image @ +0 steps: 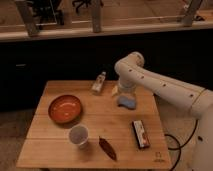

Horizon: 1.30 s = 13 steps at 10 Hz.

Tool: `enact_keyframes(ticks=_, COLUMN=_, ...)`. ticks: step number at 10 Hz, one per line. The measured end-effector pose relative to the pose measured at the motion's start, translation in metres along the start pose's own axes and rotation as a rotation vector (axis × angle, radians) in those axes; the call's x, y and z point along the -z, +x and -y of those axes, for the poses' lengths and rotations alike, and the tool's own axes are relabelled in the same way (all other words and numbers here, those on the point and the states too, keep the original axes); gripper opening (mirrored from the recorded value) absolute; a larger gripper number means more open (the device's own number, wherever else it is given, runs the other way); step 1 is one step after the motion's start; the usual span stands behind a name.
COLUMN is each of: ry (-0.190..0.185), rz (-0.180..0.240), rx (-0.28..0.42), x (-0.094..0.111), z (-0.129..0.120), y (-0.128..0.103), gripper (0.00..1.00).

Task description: Move the arm in a circular motion

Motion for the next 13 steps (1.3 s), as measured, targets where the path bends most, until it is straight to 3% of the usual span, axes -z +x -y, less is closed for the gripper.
enact_keyframes(ticks=8, ry=-0.001, rz=-0.007, rx=0.023, x=-0.003, z=-0.024, y=-0.026, gripper=0.80)
enact_keyframes(ticks=13, ry=-0.002, rz=-0.012, rx=0.064, x=-0.005, z=-0.015, y=-0.040, gripper=0.80)
